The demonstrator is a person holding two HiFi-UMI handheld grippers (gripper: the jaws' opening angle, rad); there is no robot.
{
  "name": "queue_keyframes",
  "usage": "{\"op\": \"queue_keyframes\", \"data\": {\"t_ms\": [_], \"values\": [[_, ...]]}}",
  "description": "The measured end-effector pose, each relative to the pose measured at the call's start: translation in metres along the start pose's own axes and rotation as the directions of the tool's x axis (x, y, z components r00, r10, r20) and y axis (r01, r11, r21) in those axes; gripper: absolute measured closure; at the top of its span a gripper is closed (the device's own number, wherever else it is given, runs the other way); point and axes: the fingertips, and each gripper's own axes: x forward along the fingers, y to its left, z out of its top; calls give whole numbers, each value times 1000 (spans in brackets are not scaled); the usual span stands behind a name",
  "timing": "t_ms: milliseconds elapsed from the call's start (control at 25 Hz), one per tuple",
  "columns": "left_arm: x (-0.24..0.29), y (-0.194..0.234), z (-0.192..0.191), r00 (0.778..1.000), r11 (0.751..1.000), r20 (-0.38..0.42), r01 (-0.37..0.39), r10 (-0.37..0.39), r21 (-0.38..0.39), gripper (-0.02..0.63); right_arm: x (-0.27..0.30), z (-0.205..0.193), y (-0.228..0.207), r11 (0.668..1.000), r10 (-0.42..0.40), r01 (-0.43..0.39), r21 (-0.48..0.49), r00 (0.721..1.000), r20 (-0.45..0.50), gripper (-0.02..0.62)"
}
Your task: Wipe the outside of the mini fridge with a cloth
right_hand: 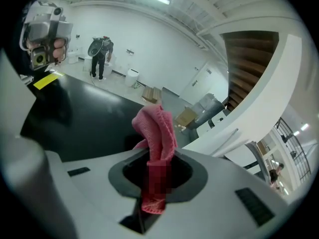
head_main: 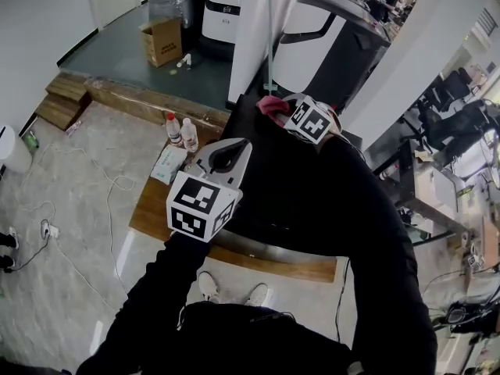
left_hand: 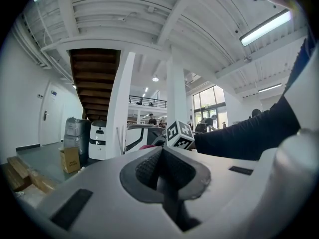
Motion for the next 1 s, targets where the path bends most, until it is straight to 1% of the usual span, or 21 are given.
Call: {"op": "queue_keyframes", "data": {"t_ms": [160,360,600,800,1000], "values": [[-10,5,3,999,999,17,34,-34,-20,600,-5,7,9,998,32,-33,52,999,14,537],[-22,1,-1,998,998,13,67,-67,1,600,-22,20,39,997,61,-62,34,998,35,538],[-40,2,-19,995,995,-9,97,-97,12,600,-51,45,101,995,102,-102,-3,990,96,538],[-62,1,-27,992,992,-11,122,-123,-9,600,-84,63,166,987,152,-146,-61,982,109,538],[-66,4,-29,990,990,-14,139,-139,-22,600,-109,80,207,980,188,-179,-85,974,127,538]]}}
